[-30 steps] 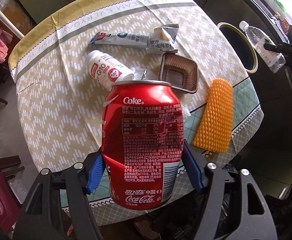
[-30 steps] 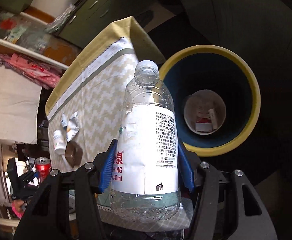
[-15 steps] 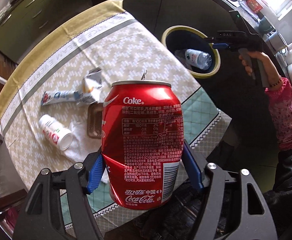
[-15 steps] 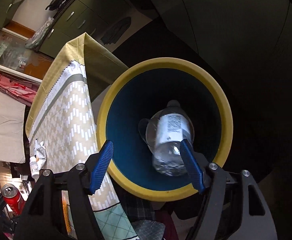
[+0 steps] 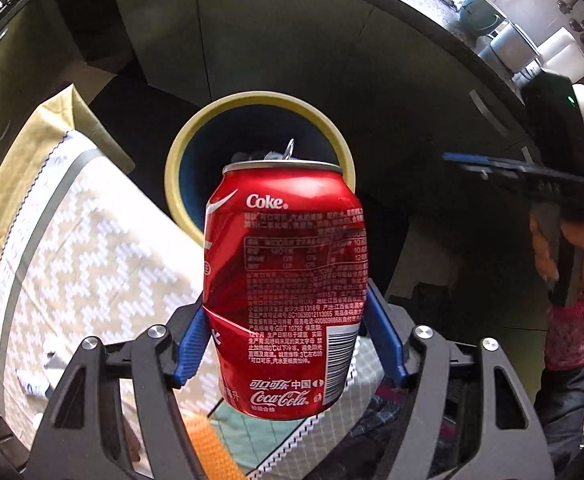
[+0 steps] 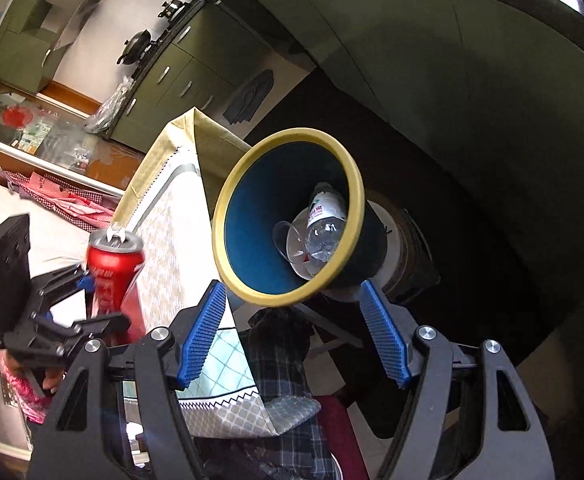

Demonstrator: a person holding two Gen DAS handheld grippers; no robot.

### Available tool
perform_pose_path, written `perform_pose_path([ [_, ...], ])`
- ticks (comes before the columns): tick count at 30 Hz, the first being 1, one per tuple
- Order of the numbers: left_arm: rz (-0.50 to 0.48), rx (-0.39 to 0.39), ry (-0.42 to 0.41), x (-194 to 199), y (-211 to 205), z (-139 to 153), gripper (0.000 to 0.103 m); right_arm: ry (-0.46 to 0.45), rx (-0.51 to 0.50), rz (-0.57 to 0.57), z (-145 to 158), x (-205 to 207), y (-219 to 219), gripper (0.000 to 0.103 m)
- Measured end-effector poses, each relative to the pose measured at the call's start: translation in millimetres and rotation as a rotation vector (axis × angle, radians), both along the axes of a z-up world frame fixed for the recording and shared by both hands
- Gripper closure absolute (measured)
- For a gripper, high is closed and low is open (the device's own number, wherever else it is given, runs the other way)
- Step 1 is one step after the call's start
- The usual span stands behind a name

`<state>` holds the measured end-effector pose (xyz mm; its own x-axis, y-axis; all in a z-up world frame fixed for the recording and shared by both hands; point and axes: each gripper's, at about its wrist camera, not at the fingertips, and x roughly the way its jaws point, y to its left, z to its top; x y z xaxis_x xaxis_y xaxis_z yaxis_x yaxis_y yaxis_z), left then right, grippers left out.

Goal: Collect trash
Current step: 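Carry bottle and can to the bin and release both into it, then grasp the white pill bottle with the right gripper while the left grasps the brown tray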

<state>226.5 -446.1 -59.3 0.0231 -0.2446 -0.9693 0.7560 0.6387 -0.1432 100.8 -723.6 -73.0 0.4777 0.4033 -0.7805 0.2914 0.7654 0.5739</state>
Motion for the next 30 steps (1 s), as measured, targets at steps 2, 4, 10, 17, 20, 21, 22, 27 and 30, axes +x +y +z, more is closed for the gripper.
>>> perform_pose_path([
  [2, 0.009, 0.003, 0.007, 13.8, -20.0, -13.7, 0.036, 0.001, 0.007, -0.008, -0.3, -11.9, -4.6, 0.033],
  [4, 0.033, -0.001, 0.003, 28.1, -35.7, -26.0, 0.036, -0.003, 0.02, -0.01, 0.0, -21.8, -7.7, 0.033],
  [10, 0.096, -0.003, -0.002, 51.9, -53.4, -44.7, 0.031, -0.007, 0.017, 0.014, 6.7, -32.3, -2.3, 0.032],
  [17, 0.127, -0.058, -0.028, 27.4, 28.1, 10.5, 0.031, -0.012, -0.042, 0.067, 17.2, -30.3, 20.6, 0.032],
  [20, 0.175, -0.069, -0.063, 11.3, 91.7, 40.9, 0.03, -0.017, -0.075, 0.132, 20.9, -18.0, 46.8, 0.032],
  [21, 0.2, -0.069, -0.075, 4.9, 114.4, 50.2, 0.029, -0.018, -0.084, 0.161, 20.8, -12.4, 57.2, 0.032],
  [22, 0.227, -0.069, -0.084, -3.6, 134.3, 60.8, 0.028, -0.018, -0.098, 0.195, 21.4, -6.8, 71.0, 0.032],
  [27, 0.366, -0.067, -0.139, -32.9, 244.9, 83.0, 0.025, -0.031, -0.189, 0.439, 28.0, 33.4, 175.7, 0.036],
  [30, 0.468, -0.06, -0.118, -43.0, 300.8, 82.3, 0.025, -0.055, -0.248, 0.582, 34.9, 54.1, 246.5, 0.049],
])
